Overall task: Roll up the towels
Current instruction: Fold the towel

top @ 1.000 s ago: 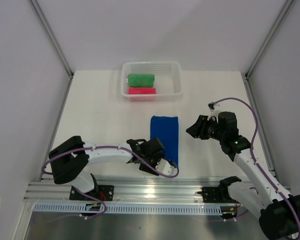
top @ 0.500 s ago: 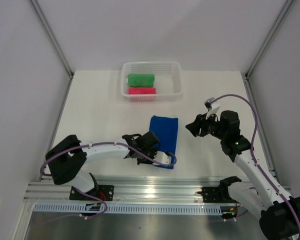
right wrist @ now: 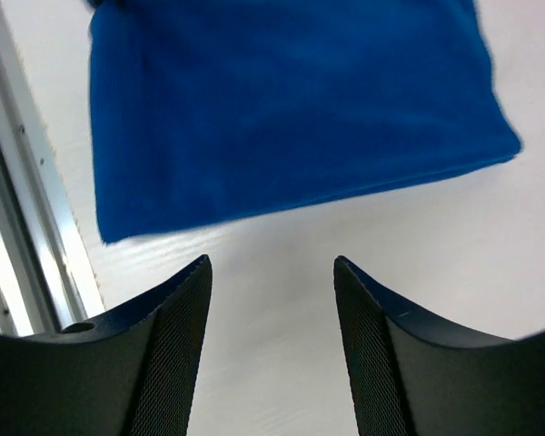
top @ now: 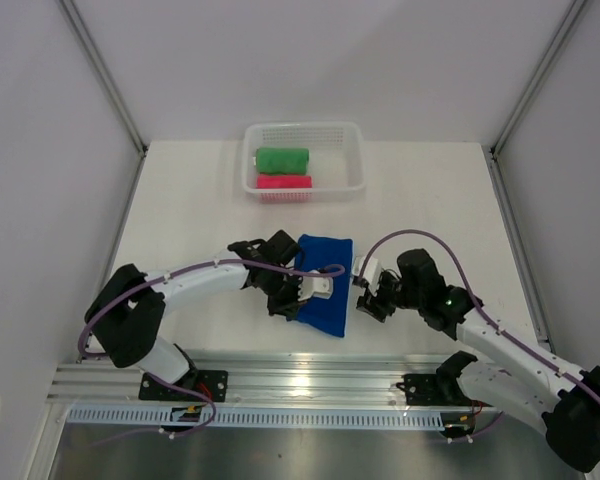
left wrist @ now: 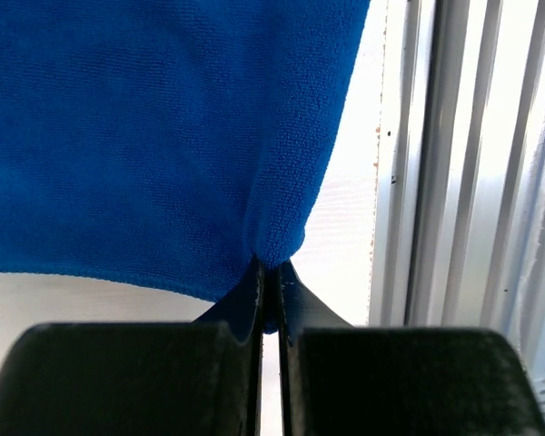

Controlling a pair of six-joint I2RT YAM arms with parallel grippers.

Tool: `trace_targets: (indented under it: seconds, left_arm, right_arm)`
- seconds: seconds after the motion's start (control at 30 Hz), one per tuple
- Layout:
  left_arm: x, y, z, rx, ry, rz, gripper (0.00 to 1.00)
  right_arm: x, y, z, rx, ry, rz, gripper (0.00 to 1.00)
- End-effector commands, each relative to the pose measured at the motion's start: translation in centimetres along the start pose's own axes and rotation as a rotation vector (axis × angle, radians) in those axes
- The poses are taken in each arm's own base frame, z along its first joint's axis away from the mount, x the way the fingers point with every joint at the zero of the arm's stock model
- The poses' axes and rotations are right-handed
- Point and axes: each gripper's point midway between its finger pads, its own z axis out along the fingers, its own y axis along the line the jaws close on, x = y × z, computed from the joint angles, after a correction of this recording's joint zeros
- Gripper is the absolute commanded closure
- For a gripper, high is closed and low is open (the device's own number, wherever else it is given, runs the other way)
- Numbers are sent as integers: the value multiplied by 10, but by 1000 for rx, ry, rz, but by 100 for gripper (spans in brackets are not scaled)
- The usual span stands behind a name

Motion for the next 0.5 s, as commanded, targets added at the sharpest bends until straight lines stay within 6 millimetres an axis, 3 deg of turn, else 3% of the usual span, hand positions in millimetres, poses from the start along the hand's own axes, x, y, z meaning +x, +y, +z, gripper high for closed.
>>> trace_targets:
  seconds: [0.0,0.17,0.2,0.4,0.47]
  left_arm:
    - [-24,-1,-15,48,-110,-54,99]
    - [-29,4,-19,75,-149,-114,99]
    - [-29,6,-20,77,-151,-125,99]
    - [-25,13,-20,90,-156,-168,99]
    - [-23,15,-20,91,-151,-179,99]
  right_arm:
    - [7,10,-3,-32,25,-149,40]
    - [-13,35,-6,-138,-89,-214,36]
    - [-18,48,-1,-177,-110,-246,35]
    - [-11,71,35,-196,-113,-290,33]
    - [-7,69,42,-180,-85,-284,34]
